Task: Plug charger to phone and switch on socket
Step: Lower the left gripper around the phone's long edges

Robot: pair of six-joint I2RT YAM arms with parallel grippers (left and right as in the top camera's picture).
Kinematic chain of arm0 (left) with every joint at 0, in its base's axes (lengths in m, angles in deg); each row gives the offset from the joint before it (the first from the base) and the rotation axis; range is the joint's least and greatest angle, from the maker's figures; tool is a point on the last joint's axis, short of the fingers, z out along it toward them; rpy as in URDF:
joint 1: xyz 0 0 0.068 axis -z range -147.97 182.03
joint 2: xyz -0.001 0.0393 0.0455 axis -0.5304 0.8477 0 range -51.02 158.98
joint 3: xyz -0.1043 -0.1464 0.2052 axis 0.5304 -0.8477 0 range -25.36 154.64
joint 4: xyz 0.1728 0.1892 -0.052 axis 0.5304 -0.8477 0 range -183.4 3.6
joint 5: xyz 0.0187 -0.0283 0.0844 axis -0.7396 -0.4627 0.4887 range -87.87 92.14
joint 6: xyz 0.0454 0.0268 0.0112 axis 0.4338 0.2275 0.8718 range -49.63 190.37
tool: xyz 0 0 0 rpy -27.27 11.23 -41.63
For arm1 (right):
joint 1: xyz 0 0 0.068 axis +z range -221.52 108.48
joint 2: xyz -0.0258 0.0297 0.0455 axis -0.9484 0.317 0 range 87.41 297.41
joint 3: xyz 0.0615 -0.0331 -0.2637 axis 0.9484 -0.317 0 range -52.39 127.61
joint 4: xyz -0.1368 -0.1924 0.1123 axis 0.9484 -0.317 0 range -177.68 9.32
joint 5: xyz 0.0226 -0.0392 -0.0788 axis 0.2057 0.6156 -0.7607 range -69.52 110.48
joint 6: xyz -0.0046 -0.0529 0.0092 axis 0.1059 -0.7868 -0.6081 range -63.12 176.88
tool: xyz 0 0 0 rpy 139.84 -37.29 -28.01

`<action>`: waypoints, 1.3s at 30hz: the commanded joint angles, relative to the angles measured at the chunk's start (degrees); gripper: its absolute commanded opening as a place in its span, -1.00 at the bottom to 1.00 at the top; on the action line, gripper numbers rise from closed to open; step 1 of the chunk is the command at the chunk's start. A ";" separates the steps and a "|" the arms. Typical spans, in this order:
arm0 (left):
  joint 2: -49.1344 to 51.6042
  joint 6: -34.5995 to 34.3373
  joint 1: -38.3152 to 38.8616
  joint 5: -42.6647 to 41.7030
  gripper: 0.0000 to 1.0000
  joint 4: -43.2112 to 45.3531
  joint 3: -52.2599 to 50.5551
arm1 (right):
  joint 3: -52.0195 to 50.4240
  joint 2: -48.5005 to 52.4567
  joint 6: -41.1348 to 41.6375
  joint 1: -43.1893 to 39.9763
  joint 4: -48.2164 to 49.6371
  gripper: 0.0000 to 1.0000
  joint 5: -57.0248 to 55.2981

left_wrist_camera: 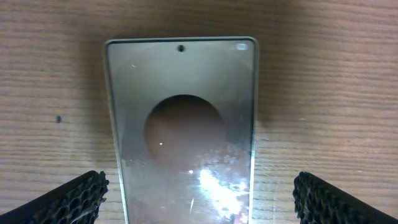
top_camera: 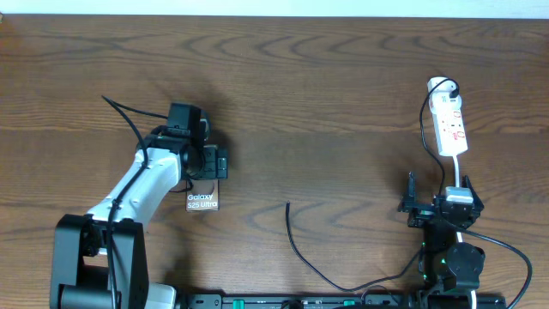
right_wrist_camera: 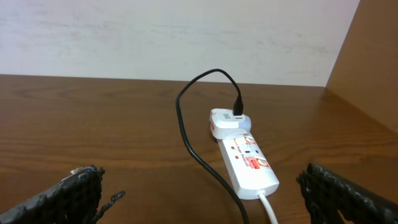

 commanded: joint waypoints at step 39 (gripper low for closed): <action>4.57 -1.42 0.50 3.98 0.95 0.50 -1.11 | -0.04 -0.09 -0.76 -0.13 -0.22 0.99 -0.09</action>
